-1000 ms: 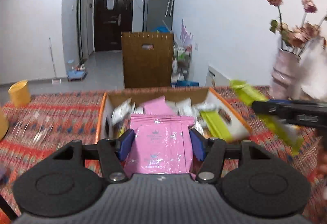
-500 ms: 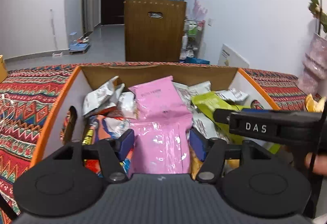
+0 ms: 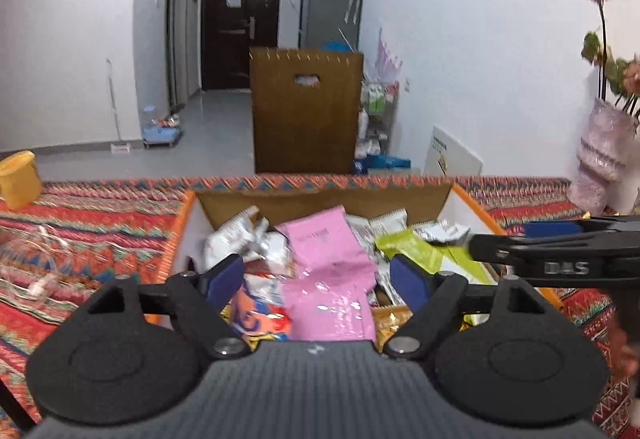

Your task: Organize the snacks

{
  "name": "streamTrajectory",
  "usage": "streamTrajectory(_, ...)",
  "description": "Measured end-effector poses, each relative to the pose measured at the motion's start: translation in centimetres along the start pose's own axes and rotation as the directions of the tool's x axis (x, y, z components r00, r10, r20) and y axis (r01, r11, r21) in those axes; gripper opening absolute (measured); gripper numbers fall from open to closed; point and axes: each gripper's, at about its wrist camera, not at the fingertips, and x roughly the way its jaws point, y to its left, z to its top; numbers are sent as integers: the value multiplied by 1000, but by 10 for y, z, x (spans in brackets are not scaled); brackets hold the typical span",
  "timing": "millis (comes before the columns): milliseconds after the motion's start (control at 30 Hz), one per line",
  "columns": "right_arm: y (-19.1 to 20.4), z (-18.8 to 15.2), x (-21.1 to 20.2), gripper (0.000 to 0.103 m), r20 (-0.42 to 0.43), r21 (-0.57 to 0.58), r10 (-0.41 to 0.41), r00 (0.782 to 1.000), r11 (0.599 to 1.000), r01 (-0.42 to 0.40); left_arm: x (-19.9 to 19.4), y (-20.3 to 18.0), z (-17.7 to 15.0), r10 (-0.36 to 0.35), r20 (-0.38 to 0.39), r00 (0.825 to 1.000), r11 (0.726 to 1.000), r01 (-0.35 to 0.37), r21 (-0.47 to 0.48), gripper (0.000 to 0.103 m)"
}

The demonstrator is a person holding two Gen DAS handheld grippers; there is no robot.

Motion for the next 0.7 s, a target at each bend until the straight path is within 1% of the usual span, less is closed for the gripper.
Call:
streamTrajectory(67, -1, 4, -23, 86, 20, -6, -13, 1000, 1000, 13, -19, 4, 5, 13, 24, 1000, 1000, -13, 4, 86)
streamTrajectory(133, 0, 9, -51, 89, 48, -19, -21, 999, 1000, 22, -44, 8, 9, 29, 57, 998, 1000, -29, 3, 95)
streamTrajectory(167, 1, 10, -64, 93, 64, -26, -27, 998, 999, 28, -59, 9, 9, 37, 86, 996, 999, -38, 7, 99)
streamTrajectory(267, 5, 10, -109, 98, 117, -47, -41, 992, 998, 47, -99, 14, 9, 49, 146, 988, 998, -54, 25, 102)
streamTrajectory(367, 9, 3, -153, 102, 166, -61, -35, 986, 997, 45, -144, 16, 2, 42, 197, 980, 999, -47, 22, 103)
streamTrajectory(433, 13, -6, -182, 103, 195, -75, -27, 980, 996, 43, -174, 16, -7, 30, 226, 974, 999, -39, 34, 103)
streamTrajectory(533, 15, -25, -223, 103, 230, -76, -3, 973, 997, 21, -219, 13, -29, 33, 259, 965, 997, -49, 55, 103)
streamTrajectory(633, 19, -52, -265, 103, 263, -86, 29, 964, 996, -6, -265, 12, -57, 32, 299, 954, 998, -49, 50, 103)
streamTrajectory(700, 24, -74, -290, 103, 282, -103, 41, 958, 995, -12, -292, 12, -76, 41, 304, 952, 998, -54, 32, 103)
